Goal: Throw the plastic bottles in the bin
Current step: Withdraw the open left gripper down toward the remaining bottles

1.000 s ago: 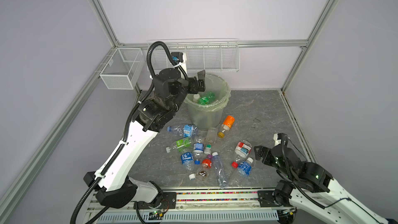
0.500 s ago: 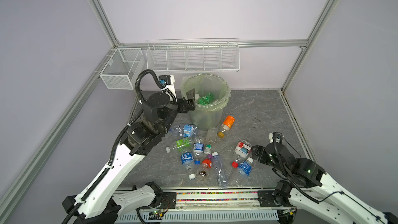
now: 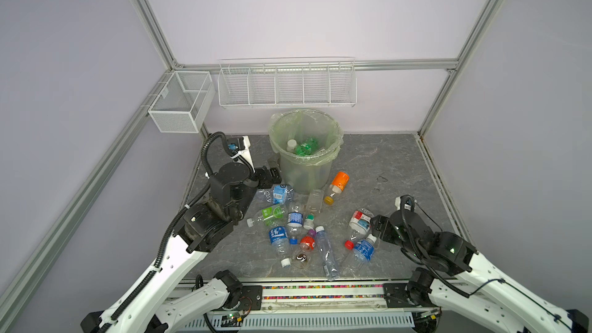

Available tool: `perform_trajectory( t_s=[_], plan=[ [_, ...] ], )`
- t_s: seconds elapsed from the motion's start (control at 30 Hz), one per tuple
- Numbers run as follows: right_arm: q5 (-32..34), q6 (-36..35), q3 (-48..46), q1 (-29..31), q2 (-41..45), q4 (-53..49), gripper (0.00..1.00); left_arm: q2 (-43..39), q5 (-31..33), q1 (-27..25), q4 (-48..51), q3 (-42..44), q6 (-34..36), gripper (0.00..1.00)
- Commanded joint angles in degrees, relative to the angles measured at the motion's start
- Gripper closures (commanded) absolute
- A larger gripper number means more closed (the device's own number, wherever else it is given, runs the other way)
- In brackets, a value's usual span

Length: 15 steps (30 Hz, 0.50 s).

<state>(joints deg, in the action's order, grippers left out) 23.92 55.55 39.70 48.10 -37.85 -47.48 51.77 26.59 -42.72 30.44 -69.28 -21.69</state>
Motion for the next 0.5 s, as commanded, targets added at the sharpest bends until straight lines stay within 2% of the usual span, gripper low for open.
perform_trajectory(
  t_s=[0.0,0.47],
  plan=[
    [-0.8,1.1,-0.8,-0.1,-0.6,1.7,0.12,-1.4,1.2,-0.2,1.8,1.2,-2.3,0.00],
    [-2.6,1.1,-0.6,-0.1,-3.0,2.0,0.12,-8.3,-0.4,-0.2,6.1,9.4,-8.2,0.01]
  ],
)
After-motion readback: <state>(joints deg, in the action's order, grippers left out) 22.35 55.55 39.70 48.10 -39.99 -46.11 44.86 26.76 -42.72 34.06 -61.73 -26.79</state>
